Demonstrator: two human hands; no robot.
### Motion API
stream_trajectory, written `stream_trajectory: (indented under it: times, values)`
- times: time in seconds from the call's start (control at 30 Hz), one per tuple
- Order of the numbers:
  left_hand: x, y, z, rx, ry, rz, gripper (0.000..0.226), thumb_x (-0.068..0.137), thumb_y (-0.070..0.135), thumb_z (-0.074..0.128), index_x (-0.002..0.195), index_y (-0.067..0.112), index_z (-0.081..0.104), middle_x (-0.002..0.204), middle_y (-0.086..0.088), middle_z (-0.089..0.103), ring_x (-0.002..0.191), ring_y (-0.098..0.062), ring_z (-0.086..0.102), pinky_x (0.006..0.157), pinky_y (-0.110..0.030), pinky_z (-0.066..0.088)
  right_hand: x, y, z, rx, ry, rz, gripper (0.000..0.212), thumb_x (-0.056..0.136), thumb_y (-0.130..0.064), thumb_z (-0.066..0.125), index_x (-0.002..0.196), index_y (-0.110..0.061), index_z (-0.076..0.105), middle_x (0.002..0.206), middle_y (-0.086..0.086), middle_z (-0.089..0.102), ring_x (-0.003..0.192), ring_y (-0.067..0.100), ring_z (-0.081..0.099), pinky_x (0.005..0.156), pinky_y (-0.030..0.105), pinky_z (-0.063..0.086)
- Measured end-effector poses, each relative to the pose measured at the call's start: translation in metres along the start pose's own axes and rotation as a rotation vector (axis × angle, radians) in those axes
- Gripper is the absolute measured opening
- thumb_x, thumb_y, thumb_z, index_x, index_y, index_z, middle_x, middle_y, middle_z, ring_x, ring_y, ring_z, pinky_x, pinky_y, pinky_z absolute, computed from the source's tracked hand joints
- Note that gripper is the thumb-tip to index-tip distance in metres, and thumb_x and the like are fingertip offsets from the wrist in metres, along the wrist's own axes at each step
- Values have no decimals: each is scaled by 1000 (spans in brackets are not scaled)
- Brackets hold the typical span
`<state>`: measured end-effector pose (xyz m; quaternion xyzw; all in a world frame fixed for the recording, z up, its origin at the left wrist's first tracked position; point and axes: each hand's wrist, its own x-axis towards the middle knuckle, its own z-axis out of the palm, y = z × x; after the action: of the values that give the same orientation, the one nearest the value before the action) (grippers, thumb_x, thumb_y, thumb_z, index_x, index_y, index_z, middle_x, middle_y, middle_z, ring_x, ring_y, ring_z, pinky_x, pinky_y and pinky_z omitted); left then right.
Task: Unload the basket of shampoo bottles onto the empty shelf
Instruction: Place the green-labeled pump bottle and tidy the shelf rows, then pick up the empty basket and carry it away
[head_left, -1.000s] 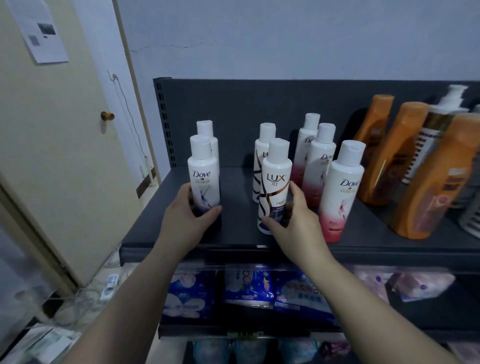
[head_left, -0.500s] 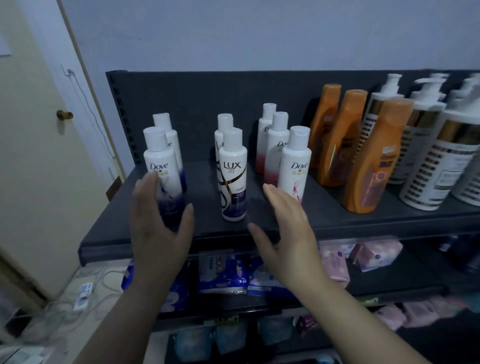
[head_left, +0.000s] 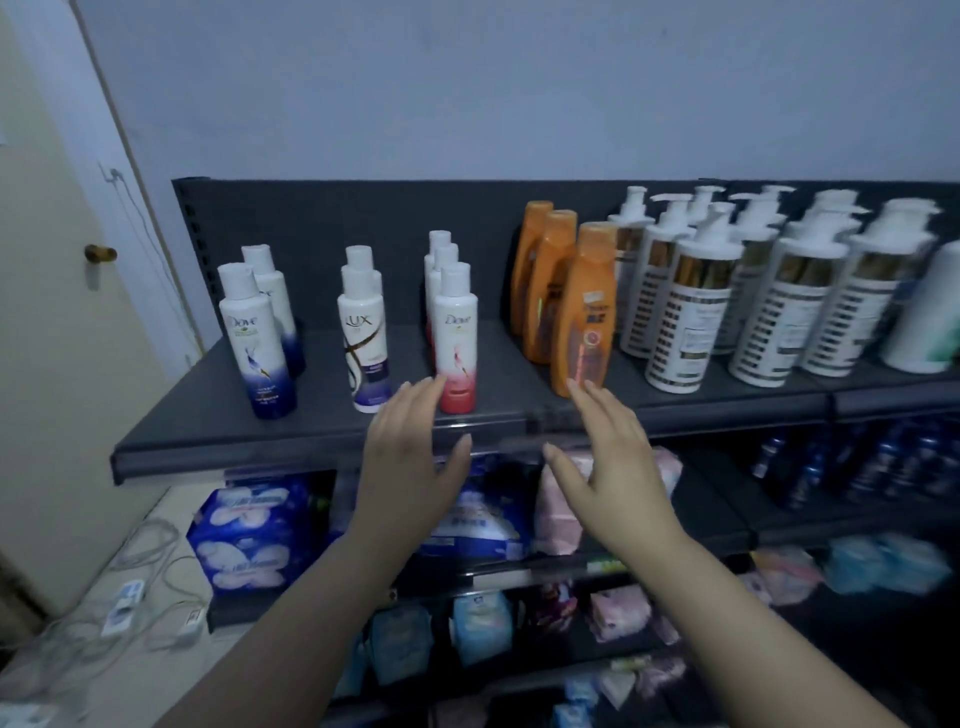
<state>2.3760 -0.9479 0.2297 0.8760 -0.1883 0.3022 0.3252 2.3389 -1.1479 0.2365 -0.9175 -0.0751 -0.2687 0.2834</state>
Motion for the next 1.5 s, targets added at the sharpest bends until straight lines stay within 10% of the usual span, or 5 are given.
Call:
stream_trajectory:
  times: [1.5]
  values:
    - [-19, 441, 401, -476, -697, 659, 64, 89, 29, 61, 147, 15, 35, 145, -7, 45, 134, -25, 41, 111, -41, 33, -215, 338, -320, -641, 279, 850, 66, 93, -34, 56, 150, -18, 27, 155, 9, 29, 145, 26, 19, 118, 36, 6]
